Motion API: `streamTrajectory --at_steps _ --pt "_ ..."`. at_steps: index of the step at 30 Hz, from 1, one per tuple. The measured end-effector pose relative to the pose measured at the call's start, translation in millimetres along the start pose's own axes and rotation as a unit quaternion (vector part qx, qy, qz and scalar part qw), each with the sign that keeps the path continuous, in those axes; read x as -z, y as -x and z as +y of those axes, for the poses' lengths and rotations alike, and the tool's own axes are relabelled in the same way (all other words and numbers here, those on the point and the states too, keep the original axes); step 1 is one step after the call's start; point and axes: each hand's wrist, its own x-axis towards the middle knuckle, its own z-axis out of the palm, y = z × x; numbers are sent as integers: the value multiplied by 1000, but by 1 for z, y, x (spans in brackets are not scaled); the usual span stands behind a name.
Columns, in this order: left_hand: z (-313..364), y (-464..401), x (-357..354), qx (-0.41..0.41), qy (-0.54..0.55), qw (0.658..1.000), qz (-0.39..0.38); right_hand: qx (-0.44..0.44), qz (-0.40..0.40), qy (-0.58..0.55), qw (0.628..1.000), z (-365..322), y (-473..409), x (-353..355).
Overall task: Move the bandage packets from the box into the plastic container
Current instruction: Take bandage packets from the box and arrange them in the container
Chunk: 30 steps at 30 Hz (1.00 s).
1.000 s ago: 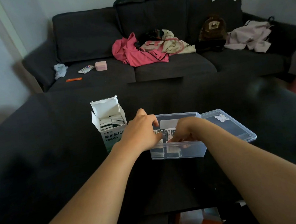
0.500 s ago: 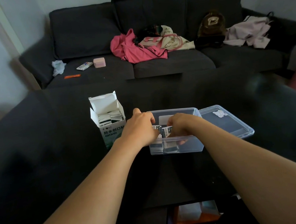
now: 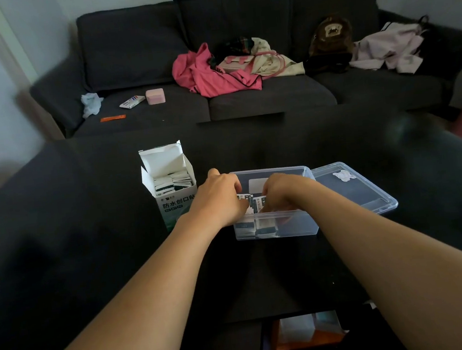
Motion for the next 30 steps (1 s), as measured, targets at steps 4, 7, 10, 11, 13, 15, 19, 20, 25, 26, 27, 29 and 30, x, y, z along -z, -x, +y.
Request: streamTrajectory --at_steps 4,7,10,11,13,15,19,20,25,26,27,29,30 --pt "0 0 0 -2 0 1000 2 -16 -41 -83 996 -1 0 3" --pt "-1 0 0 -5 -3 1000 6 -19 -57 -117 991 -1 1 6" --pt "-2 -2 -1 -7 -7 1000 10 -14 -41 -98 994 0 2 5" --pt "-2 -2 -1 -10 -9 1000 11 -12 -30 -77 996 -1 3 5" --pt "-3 -2 0 -20 -14 1000 18 -14 -14 -66 998 -2 6 9" --pt "-4 -2 4 -33 -10 998 46 -21 -4 -106 994 -6 9 18" --pt "-8 1 23 -47 88 973 209 86 140 -190 968 -25 20 31" --pt "-12 3 31 -38 127 954 268 142 183 -207 951 -33 23 31" --pt "-51 16 65 105 257 839 469 337 210 -155 904 -85 32 10" --pt "-60 17 67 143 278 833 456 347 213 -124 905 -92 29 5" --pt "-71 19 68 181 292 836 427 351 217 -97 906 -101 26 0" --pt "-87 17 63 239 295 863 333 342 228 -49 910 -109 19 -5" --pt "-94 18 61 255 286 880 281 334 235 -29 912 -114 16 -7"
